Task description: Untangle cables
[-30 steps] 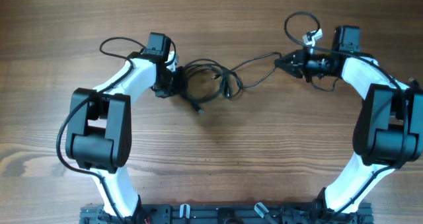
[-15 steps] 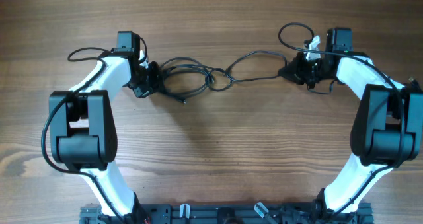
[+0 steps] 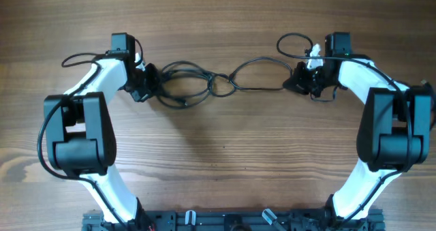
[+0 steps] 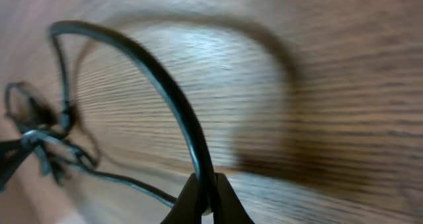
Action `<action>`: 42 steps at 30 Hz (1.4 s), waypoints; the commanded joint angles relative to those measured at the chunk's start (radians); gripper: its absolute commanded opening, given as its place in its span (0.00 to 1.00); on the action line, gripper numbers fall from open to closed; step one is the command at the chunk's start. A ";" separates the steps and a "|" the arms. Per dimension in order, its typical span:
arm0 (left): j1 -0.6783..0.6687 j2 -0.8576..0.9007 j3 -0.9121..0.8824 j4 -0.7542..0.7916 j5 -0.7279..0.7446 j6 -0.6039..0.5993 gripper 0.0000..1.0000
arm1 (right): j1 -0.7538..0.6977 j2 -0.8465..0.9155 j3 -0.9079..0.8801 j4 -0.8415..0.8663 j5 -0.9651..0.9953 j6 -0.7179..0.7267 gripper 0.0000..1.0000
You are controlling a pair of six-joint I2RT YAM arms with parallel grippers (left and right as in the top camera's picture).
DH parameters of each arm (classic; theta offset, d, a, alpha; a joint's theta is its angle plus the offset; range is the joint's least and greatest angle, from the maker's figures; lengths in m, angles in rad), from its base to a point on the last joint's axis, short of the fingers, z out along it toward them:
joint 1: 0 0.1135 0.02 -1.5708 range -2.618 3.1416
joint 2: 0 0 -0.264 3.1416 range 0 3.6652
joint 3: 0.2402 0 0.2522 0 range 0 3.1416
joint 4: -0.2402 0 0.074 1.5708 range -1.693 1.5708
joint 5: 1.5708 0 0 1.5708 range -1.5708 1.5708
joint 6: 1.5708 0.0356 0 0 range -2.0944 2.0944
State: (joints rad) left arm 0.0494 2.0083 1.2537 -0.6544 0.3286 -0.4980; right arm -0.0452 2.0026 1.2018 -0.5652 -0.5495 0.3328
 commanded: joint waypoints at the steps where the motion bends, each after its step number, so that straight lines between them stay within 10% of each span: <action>1: 0.138 0.067 -0.046 -0.035 -0.239 -0.098 0.04 | -0.028 -0.024 -0.026 -0.001 0.320 0.063 0.04; 11: 0.250 0.067 -0.046 -0.082 -0.225 -0.217 0.04 | -0.028 -0.022 -0.026 -0.012 0.533 0.194 0.04; 17: 0.201 0.067 -0.046 -0.056 -0.141 -0.208 0.04 | -0.006 -0.012 -0.026 0.011 0.143 0.010 0.08; 28: 0.125 0.067 -0.046 0.016 0.146 0.132 0.22 | 0.131 -0.012 -0.026 0.066 -0.038 -0.117 0.37; 42: 0.124 0.067 -0.046 0.024 0.240 0.208 0.27 | 0.301 -0.012 -0.026 0.307 -0.203 -0.099 0.39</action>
State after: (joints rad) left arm 0.1825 2.0319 1.2369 -0.6273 0.5762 -0.3256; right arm 0.2043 1.9774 1.1820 -0.2783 -0.7593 0.2291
